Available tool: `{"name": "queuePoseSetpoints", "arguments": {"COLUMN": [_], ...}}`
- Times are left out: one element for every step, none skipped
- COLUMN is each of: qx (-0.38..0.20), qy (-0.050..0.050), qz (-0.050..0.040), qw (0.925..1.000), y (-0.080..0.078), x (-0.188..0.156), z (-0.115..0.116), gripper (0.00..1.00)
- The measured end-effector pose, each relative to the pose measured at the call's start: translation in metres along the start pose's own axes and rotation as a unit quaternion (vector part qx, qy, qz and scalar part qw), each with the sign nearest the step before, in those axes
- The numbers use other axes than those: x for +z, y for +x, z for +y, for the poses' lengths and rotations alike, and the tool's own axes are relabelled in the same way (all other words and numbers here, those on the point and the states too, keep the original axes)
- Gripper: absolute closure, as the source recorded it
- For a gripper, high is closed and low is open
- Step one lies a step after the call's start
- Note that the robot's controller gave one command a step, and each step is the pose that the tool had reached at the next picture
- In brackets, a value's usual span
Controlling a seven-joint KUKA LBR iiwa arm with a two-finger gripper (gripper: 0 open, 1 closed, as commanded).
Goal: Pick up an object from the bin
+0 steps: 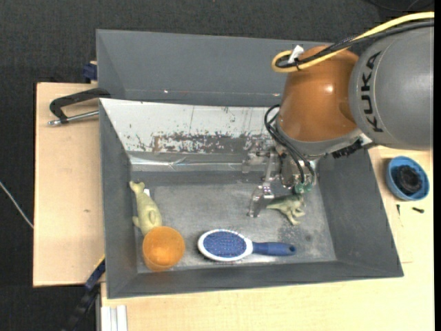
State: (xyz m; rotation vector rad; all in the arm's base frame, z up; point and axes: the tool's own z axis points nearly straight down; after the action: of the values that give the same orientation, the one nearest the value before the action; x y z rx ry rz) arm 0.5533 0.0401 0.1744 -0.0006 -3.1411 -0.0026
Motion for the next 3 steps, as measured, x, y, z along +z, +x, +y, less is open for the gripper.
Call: {"name": "queuePoseSetpoints", "arguments": {"qx": [-0.046,-0.047,-0.047], "qy": [0.001,0.0,0.0], "qz": [0.0048,-0.0007,-0.0007], "qw": [0.9989,0.9989,0.9989], "y": [0.0652,0.0613,0.0613], "x": [0.0717,0.0681,0.0681], "z": [-0.0475,-0.0448,-0.0448], "gripper": [0.0,1.0,0.0]}}
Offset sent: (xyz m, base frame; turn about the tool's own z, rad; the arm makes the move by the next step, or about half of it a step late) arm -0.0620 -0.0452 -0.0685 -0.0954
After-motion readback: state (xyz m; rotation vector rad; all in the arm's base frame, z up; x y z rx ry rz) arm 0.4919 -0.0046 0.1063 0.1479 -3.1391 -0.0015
